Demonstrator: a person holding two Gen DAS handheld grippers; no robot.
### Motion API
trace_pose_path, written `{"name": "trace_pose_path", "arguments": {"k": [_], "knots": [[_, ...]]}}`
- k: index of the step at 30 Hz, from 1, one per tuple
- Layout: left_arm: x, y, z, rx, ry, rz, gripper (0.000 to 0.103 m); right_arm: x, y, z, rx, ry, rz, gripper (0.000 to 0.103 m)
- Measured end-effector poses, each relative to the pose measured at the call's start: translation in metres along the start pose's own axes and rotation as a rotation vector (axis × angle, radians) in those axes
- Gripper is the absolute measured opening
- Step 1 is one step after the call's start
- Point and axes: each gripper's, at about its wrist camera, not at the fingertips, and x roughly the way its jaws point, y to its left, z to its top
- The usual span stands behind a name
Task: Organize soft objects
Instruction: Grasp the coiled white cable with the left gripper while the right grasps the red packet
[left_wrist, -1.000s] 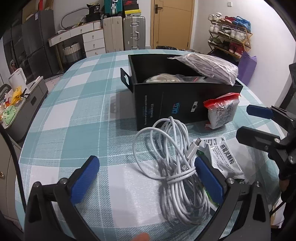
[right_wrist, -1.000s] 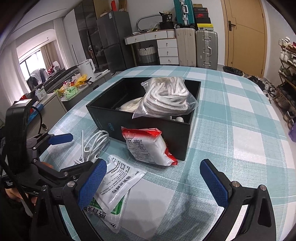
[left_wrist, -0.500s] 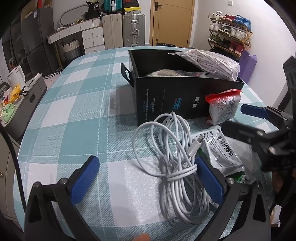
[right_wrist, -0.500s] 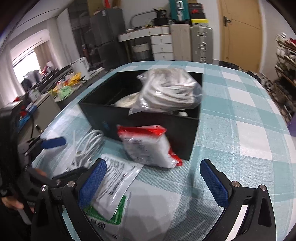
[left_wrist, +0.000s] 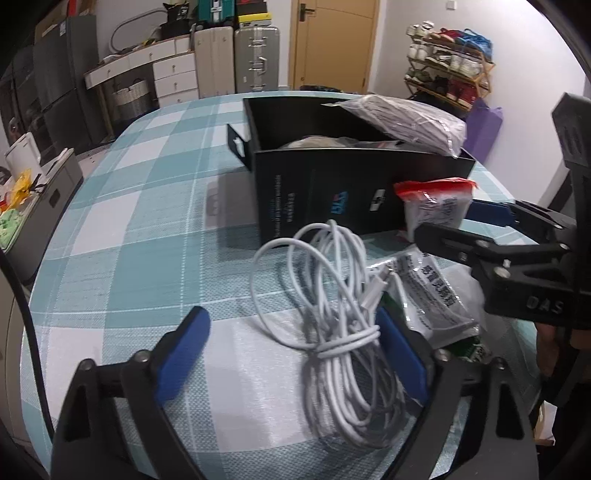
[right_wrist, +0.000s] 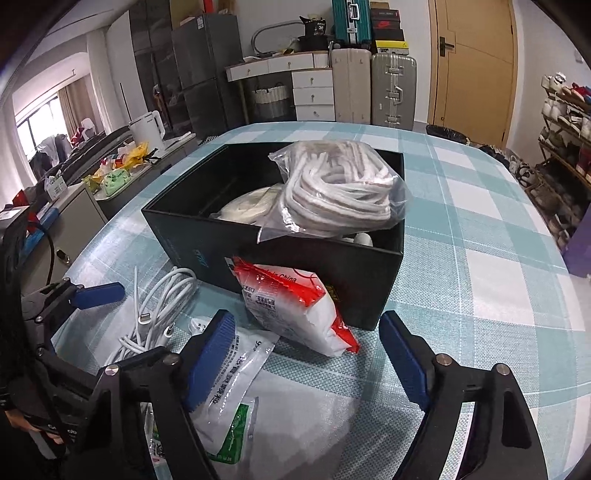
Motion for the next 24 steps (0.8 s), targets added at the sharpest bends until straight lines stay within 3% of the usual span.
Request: {"name": "trace_pose_path", "arguments": {"k": [7,18,24], "knots": [[-0.003,-0.007,-0.002,0.032,-0.015,-0.030,0.062,0.001,-0.001,0.000,0.016,0.001,-0.011,0.073],[-0.009,-0.004,-0.003,0.018,-0.043,-0.049,0.058,0.003,-0.005,-0.001,0.043,0.005,-0.018,0.069],[-0.012,0.000,-0.002,0.005,-0.058,-0.049,0.058,0.004,-0.002,-0.002,0.046,0.014,-0.003,0.056]]}}
